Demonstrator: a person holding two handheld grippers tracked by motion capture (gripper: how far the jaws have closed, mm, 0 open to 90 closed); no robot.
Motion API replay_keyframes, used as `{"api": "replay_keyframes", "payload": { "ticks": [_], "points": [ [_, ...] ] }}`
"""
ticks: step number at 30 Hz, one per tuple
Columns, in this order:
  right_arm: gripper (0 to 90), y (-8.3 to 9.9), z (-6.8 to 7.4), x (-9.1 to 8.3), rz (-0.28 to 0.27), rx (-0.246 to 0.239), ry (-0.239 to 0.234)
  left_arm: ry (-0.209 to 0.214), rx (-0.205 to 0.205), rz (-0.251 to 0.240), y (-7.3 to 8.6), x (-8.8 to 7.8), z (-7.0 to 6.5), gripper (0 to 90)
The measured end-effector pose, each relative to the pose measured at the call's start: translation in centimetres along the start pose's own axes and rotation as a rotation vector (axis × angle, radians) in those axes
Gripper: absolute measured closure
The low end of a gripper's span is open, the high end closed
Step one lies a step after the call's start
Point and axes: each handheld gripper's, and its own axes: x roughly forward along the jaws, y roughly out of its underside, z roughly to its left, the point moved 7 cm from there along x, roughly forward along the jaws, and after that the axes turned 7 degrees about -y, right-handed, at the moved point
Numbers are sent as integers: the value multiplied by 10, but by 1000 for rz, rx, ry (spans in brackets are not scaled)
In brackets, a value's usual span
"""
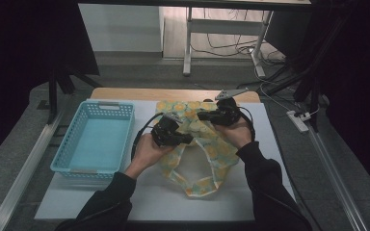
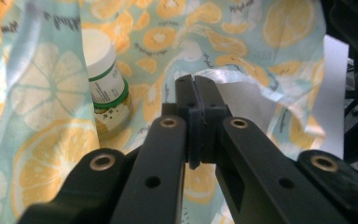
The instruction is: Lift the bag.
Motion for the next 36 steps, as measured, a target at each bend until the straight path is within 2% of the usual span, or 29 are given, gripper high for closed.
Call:
{"api": "replay_keyframes", "payload": {
  "ticks": [8,16,28,36],
  "points": [
    [900,-14,1,-9,-13,-5,6,9,-12,-36,-25,-22,8,900],
    [900,-30,3,-16,-36,-12,1,-15,-9,-61,-53,-42,16,900],
    [900,-53,12,-29,-67,-38,-14,-46,-10,-119,-84,-69,26,900],
    [900,-67,18,-38,-92,-52,-22,-51,-13,-166,-101,-87,29,900]
  ]
}}
